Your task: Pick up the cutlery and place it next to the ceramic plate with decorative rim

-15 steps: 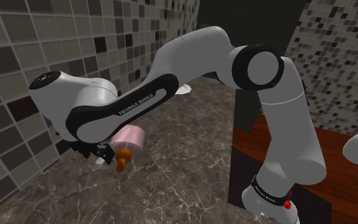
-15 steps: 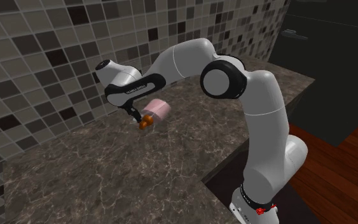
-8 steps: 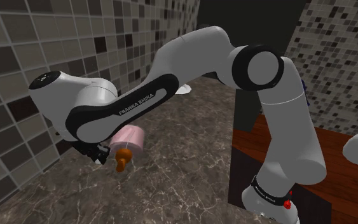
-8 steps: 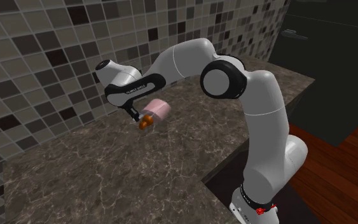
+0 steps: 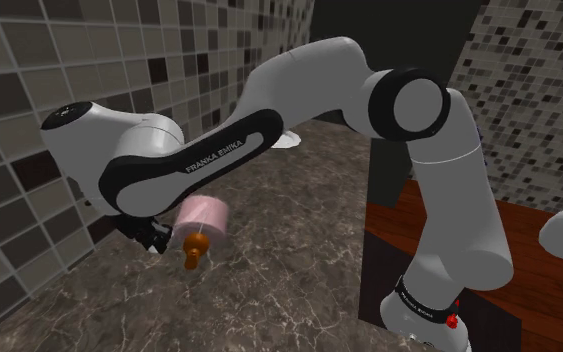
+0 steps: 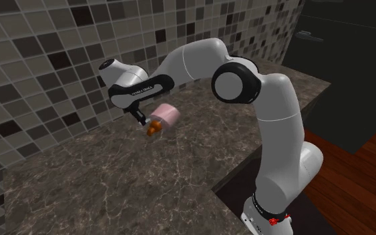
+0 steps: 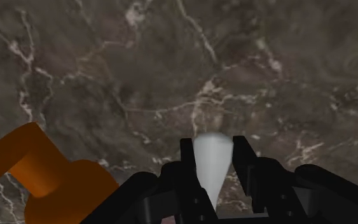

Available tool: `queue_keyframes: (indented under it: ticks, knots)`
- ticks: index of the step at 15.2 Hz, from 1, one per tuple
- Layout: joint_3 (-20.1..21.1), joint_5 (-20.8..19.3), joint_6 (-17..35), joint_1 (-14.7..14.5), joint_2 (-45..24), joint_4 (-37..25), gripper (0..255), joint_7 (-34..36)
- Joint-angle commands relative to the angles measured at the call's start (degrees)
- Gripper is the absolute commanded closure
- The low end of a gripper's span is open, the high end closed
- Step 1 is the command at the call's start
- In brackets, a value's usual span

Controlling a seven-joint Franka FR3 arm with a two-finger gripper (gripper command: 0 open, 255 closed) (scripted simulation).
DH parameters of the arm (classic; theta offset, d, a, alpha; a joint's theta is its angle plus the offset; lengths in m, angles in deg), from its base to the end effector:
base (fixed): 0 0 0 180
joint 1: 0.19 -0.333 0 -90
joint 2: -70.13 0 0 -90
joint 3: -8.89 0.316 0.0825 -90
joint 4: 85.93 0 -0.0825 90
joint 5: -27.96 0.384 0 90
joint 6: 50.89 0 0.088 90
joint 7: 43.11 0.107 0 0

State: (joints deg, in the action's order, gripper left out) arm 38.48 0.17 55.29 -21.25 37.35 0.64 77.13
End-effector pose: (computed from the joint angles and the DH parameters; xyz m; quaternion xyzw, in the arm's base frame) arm 0.4993 0.4647 0.3525 0.8491 -0.5156 0.0831 0.0793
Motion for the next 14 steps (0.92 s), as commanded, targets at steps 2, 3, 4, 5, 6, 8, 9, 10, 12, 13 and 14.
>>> queue_keyframes:
  ticks: [2, 3, 4, 5, 6, 8, 9, 10, 12, 13, 14]
  knots:
    - [0.3, 0.5, -1.7, 0.0, 0.8, -1.0, 255, -0.6]
    - [0.4, 0.7, -2.3, 0.0, 1.1, -1.4, 255, -0.8]
    - [0.4, 0.9, -2.9, 0.0, 1.3, -1.8, 255, -1.0]
    - [0.5, 1.0, -3.5, 0.0, 1.5, -2.3, 255, -1.2]
    - [0.6, 1.2, -4.1, 0.0, 1.7, -2.7, 255, -1.4]
    - [0.7, 1.4, -5.3, -0.1, 2.1, -3.7, 255, -1.8]
    - [0.8, 1.6, -6.0, -0.1, 2.3, -4.2, 255, -2.0]
    - [0.9, 1.7, -6.6, -0.2, 2.5, -4.7, 255, -2.1]
    - [1.0, 1.9, -7.9, -0.3, 2.8, -5.8, 255, -2.5]
    - [1.0, 2.0, -8.6, -0.3, 2.9, -6.4, 255, -2.7]
    - [1.0, 2.0, -8.7, -0.3, 3.0, -6.4, 255, -2.7]
